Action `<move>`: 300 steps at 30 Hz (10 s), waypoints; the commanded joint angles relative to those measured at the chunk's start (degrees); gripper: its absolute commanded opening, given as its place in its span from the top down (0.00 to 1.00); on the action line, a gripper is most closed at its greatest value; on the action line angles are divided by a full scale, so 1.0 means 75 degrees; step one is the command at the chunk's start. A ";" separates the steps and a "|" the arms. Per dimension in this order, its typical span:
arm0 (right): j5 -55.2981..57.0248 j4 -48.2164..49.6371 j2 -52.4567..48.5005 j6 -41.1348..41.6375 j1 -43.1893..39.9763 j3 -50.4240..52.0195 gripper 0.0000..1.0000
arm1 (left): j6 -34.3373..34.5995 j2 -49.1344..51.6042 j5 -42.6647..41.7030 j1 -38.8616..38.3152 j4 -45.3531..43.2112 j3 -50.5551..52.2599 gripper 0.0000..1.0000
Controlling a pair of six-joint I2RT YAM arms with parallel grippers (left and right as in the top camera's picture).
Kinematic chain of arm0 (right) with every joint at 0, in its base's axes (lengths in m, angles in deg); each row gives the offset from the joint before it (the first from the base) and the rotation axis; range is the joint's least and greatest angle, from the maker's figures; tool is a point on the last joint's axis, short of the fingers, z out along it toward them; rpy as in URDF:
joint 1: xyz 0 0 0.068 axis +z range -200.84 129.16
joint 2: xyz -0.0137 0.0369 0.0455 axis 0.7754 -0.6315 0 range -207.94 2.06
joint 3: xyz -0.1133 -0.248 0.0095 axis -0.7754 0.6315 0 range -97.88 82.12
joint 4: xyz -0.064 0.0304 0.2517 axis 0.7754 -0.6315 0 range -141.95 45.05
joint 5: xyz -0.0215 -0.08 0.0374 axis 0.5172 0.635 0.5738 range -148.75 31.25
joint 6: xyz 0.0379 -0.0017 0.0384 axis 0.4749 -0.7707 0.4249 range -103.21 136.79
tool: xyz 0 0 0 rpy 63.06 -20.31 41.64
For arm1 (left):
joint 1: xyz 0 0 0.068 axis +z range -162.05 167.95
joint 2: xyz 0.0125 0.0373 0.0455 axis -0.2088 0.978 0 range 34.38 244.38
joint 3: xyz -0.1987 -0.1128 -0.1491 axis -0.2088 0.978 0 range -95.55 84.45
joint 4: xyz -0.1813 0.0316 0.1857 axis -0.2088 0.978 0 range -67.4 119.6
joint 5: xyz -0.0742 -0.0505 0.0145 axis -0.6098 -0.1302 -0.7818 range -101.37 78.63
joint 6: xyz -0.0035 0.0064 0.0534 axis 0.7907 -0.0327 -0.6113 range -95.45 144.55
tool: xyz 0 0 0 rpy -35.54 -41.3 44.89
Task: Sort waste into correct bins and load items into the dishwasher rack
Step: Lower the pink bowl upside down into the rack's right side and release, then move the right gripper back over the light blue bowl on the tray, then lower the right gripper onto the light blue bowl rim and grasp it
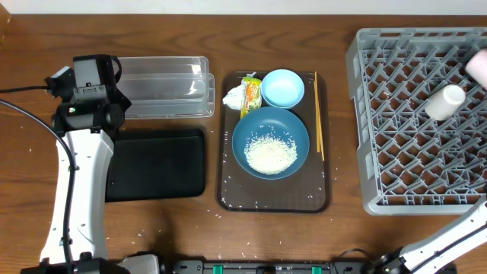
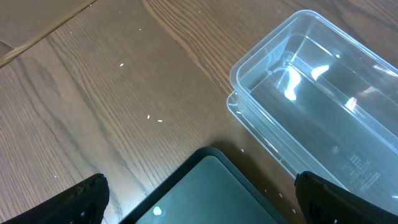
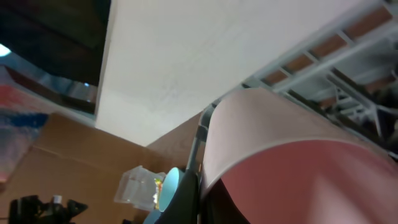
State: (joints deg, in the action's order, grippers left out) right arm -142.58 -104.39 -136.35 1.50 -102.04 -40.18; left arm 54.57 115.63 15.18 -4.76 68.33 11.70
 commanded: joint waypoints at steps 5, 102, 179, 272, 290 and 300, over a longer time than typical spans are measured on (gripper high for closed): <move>-0.0460 0.0195 -0.0746 -0.0172 -0.0061 -0.0076 0.99 | 0.0041 0.0012 0.0122 0.0017 0.0015 0.0006 0.02; 1.0567 -0.0635 0.2200 0.3634 0.1784 -0.0079 0.99 | 0.0041 0.0012 0.0122 0.0017 0.0020 0.0006 0.02; 0.6971 -0.1856 0.2626 0.2113 0.3786 -0.0079 0.51 | 0.0041 0.0012 0.0122 0.0017 0.0020 0.0006 0.02; 0.9256 -0.0647 0.1049 0.3177 0.9463 -0.0076 0.33 | 0.0041 0.0012 0.0122 0.0017 0.0020 0.0006 0.02; 1.1680 0.0277 0.0778 0.3786 1.0902 -0.0076 0.37 | 0.0041 0.0012 0.0122 0.0017 0.0020 0.0006 0.02; 1.1707 0.0061 0.0329 0.3870 1.0888 -0.0076 0.36 | 0.0041 0.0012 0.0122 0.0017 0.0020 0.0006 0.02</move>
State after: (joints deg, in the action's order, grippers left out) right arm -55.85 -103.93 -134.07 29.44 -20.60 -40.66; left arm 54.57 115.63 15.16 -4.76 68.44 11.68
